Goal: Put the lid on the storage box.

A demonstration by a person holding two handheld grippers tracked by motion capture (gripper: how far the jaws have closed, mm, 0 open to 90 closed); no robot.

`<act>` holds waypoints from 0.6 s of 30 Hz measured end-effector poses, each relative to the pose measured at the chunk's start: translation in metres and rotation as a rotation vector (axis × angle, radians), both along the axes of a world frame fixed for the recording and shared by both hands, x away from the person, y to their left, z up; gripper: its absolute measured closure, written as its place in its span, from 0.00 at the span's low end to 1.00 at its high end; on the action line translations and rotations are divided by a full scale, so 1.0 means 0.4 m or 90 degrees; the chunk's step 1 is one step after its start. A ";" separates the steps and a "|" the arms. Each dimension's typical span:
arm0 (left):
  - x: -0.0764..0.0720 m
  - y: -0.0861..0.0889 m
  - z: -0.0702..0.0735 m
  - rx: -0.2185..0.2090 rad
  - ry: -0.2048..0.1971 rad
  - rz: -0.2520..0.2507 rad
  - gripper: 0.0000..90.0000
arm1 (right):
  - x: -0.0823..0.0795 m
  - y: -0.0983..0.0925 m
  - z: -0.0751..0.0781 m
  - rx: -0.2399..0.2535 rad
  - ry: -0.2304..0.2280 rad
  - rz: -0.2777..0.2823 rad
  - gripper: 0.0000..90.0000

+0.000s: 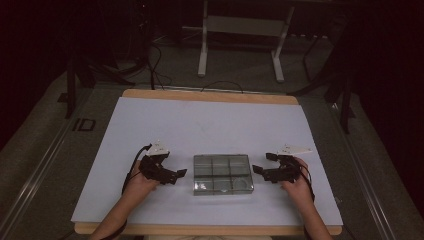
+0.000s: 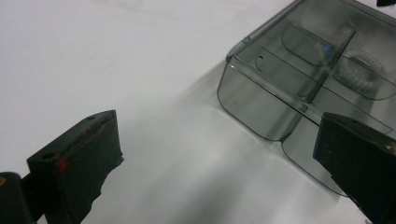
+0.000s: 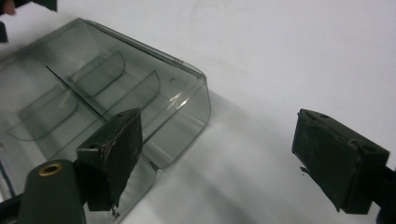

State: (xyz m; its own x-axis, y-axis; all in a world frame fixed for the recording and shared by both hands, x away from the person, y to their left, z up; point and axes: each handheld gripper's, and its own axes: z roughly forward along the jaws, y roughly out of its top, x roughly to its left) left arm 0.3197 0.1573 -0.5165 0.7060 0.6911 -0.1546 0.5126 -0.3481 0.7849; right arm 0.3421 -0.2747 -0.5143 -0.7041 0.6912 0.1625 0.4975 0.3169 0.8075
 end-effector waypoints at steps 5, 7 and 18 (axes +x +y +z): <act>-0.008 -0.003 -0.007 0.020 -0.024 -0.017 0.01 | 0.000 -0.002 -0.005 -0.007 0.001 0.001 0.18; -0.010 -0.005 -0.010 0.025 -0.029 -0.022 0.01 | 0.000 -0.003 -0.007 -0.010 0.002 0.000 0.18; -0.024 0.011 -0.017 0.019 -0.037 -0.018 0.01 | -0.008 -0.020 -0.016 -0.021 -0.003 -0.013 0.18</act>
State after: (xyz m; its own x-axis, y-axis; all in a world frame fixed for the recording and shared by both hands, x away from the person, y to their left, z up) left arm 0.3100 0.1618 -0.5232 0.7331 0.6740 -0.0915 0.4553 -0.3863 0.8021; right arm 0.3389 -0.2825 -0.5208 -0.6907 0.7102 0.1360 0.4997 0.3329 0.7996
